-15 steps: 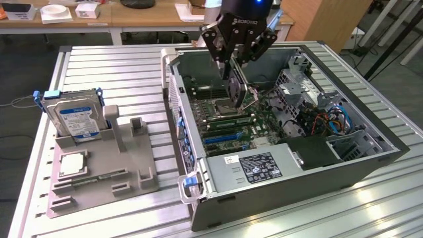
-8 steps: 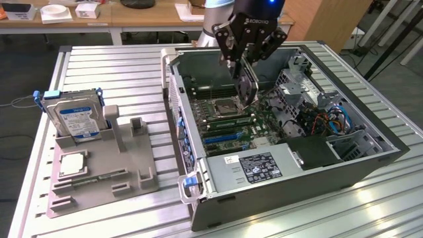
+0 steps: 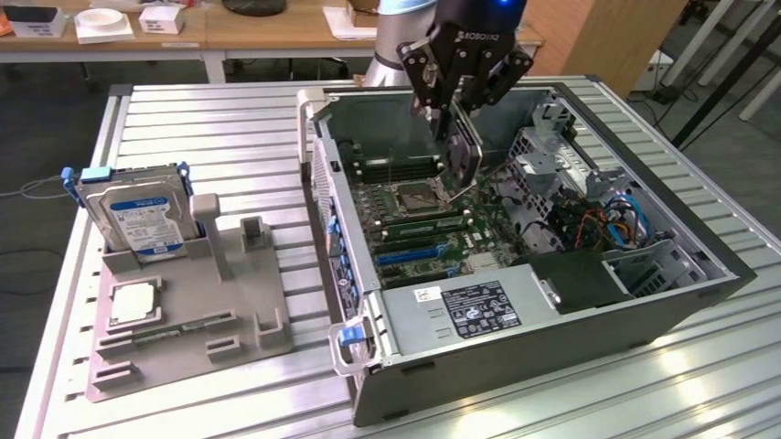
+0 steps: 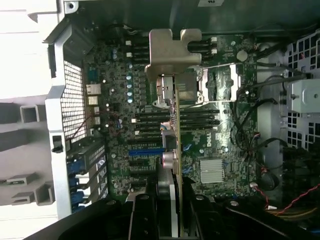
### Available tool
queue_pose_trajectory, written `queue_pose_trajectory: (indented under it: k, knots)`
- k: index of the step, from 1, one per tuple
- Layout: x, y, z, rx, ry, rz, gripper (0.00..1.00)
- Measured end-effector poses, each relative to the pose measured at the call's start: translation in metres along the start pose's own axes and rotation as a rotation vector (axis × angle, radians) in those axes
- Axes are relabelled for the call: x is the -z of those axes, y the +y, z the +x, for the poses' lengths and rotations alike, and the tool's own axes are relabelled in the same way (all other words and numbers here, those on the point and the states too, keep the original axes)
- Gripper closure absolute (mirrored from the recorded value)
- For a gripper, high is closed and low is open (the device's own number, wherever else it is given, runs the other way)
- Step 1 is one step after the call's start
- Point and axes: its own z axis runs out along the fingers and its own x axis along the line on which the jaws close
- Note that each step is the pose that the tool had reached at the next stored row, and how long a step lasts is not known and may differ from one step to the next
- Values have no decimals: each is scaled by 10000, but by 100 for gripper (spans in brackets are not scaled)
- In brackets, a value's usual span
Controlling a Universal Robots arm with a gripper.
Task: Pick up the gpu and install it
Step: 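Pick up the gpu and move the gpu toward the slot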
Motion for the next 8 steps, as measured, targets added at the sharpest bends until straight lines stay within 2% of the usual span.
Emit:
queue_pose_trajectory:
  k: [4, 6, 8]
  knots:
    - [-7, 85, 2, -1, -161, -10, 71]
    - [-22, 88, 3, -4, -258, -10, 71]
    - [-35, 88, 2, -3, -315, -12, 71]
